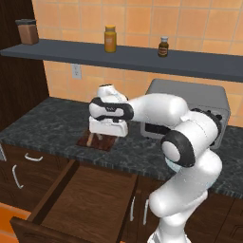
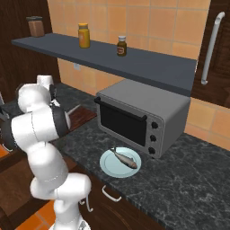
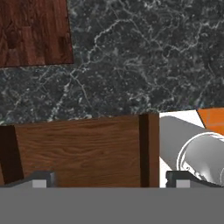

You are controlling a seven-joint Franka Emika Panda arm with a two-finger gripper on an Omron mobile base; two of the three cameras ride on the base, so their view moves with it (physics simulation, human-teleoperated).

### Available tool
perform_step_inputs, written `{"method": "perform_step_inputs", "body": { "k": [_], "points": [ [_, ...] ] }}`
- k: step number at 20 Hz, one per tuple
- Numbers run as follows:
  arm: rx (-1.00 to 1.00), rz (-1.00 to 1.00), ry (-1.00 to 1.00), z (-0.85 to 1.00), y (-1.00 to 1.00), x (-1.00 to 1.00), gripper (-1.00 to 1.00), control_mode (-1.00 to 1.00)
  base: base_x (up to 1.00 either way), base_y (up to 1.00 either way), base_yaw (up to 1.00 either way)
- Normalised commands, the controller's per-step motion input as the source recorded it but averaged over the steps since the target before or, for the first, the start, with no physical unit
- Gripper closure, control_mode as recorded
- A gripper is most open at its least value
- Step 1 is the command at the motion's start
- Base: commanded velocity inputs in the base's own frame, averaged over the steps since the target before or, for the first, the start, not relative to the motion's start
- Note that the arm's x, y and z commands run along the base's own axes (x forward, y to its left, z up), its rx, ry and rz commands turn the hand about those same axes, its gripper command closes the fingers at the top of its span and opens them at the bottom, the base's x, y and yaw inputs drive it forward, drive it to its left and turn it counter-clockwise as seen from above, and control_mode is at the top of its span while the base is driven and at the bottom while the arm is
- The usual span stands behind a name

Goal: Pick up the knife from the drawer and place it on the cutting board. Then place the meat from the plate to the cutting board.

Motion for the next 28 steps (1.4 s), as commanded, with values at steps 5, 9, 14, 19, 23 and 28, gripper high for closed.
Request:
{"method": "perform_step_inputs", "body": {
  "k": [5, 9, 14, 19, 23, 28],
  "points": [
    [0.10, 0.07, 0.00, 0.62, -0.74, -0.87, -1.00, -1.00, 0.00, 0.00, 0.00],
    [0.01, 0.35, -0.01, 0.34, -0.75, -0.91, -1.00, -1.00, 0.00, 0.00, 0.00],
    [-0.05, 0.49, -0.15, 0.16, -0.82, -0.68, -1.00, -1.00, 0.00, 0.00, 0.00],
    [0.00, 0.56, -0.20, 0.03, -0.94, -0.34, -1.00, -1.00, 0.00, 0.00, 0.00],
    [0.00, 0.58, -0.06, 0.00, -0.88, -0.22, -1.00, -1.00, 0.00, 0.00, 0.00],
    [0.00, 0.45, 0.00, 0.00, -0.74, -0.02, -1.00, -1.00, 0.00, 0.00, 0.00]
  ]
}}
